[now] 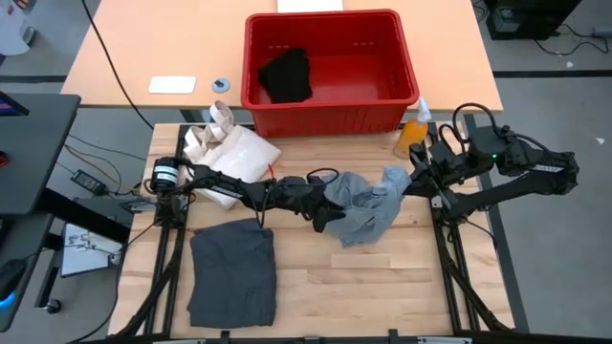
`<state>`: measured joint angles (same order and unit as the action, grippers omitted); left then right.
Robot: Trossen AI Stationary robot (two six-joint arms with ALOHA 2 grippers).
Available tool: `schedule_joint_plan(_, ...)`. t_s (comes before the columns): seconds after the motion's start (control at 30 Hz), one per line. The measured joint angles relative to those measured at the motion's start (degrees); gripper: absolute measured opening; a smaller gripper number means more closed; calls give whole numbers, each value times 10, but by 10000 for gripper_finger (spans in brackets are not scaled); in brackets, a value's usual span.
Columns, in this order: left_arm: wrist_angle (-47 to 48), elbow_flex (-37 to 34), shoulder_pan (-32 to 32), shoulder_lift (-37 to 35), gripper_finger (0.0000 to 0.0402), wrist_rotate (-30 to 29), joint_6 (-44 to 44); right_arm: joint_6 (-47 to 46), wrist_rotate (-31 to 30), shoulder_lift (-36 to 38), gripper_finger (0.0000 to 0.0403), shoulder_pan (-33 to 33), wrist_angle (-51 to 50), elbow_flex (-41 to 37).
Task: Fold Laundry from Bin
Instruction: Fold the light gray t-shirt
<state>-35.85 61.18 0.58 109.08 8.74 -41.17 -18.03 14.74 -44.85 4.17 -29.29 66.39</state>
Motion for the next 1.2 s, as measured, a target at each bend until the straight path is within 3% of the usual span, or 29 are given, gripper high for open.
schedule_joint_plan(0.13, -57, 0, -5, 6, 172, 62, -35, 2, 18, 8, 12, 8, 28, 0)
schedule_joint_plan(0.3, -122, 0, -20, 6, 161, 76, -42, -2, 47, 15, 12, 15, 31, 0)
schedule_joint_plan(0.6, -202, 0, -52, 6, 36, 124, -91, -4, 55, 38, 12, 15, 45, 0)
schedule_joint_plan(0.73, -186, 0, -53, 6, 14, 100, -69, -19, 64, 43, 12, 15, 53, 0)
schedule_joint_plan(0.83, -164, 0, -51, 7, 32, 40, -42, -34, 88, 43, 12, 15, 58, 0)
schedule_joint_plan(0.93, -158, 0, -46, 7, 78, -4, -14, -43, 94, 42, 12, 15, 57, 0)
schedule_joint_plan(1.2, -166, 0, -45, 7, 231, -16, 4, -41, 67, 27, 12, 15, 57, 0)
